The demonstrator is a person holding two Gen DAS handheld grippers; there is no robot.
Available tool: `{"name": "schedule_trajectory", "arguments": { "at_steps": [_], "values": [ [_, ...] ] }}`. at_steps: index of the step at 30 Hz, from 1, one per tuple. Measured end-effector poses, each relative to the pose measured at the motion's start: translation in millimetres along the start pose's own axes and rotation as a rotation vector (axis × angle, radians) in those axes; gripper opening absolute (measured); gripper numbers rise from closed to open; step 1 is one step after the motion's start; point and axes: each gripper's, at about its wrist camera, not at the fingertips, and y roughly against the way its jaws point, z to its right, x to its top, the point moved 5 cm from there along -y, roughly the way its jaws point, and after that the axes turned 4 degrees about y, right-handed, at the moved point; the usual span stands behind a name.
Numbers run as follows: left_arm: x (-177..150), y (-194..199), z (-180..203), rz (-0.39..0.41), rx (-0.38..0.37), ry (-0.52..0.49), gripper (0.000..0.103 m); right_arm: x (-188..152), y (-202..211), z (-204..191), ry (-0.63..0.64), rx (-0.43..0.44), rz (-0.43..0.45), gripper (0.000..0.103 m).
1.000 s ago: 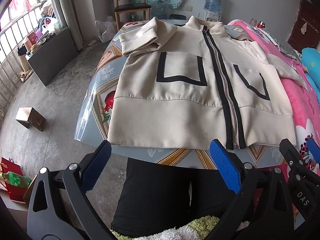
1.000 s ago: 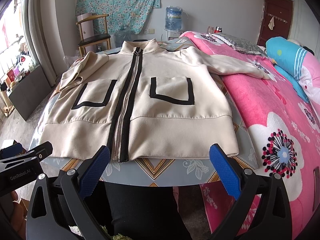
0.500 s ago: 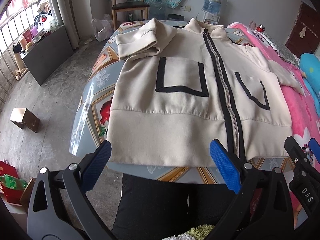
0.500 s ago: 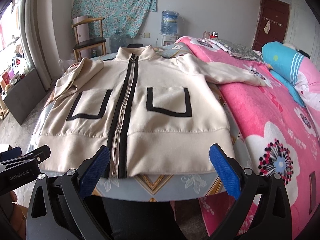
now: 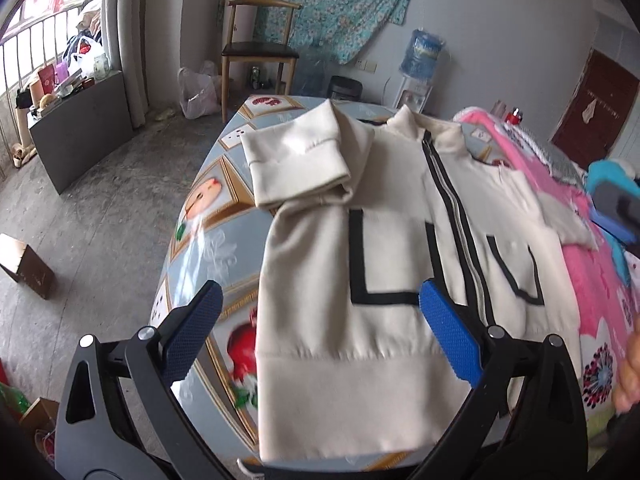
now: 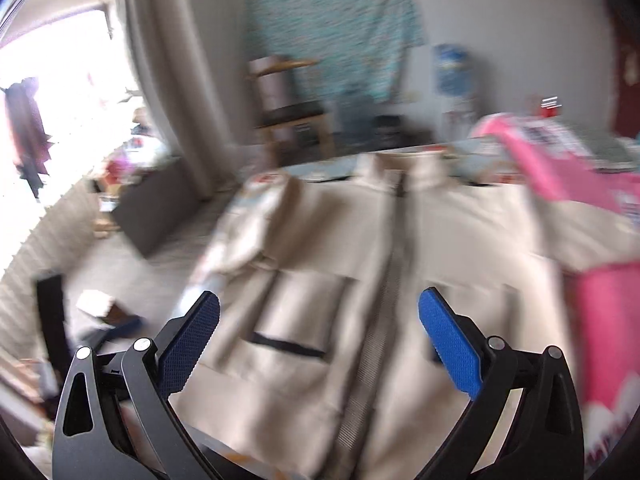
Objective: Fold large clothes
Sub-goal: 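Grasp the cream jacket's sleeve cuff with the right gripper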
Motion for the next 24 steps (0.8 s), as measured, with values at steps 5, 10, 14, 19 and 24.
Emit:
{"name": "schedule_trajectory", "arguments": {
  "at_steps": [5,10,14,19,24],
  "values": [
    [23.0,-38.3,-15.8,-0.034,-0.023,0.031,0.095,43.9,-91.7,-18.5,-0.029,0.273,-0.155,0.097],
    [28.0,-92.7,-19.7,-0.107,0.000,-0.002,0.095,54.4,-192.5,-25.5,-0.087,0.360,-0.342,0.083],
    [23.2,-133.0,-20.9,-0.186,-0.001,0.014,0.095,37.8,-250.2,-17.5,-0.099,0.312,-0.472,0.059],
    [23.4,-148.2,-11.6,-0.182,0.052,-0.040,0.095,20.2,-271.5,-21.1,-0.079,0.332,-0.542,0.010],
    [22.4,-154.6,-7.8,-0.186,0.091,-0.109,0.096,64.2,-228.5,-12.8,-0.121,0.444,-0.437,0.006]
  ]
}}
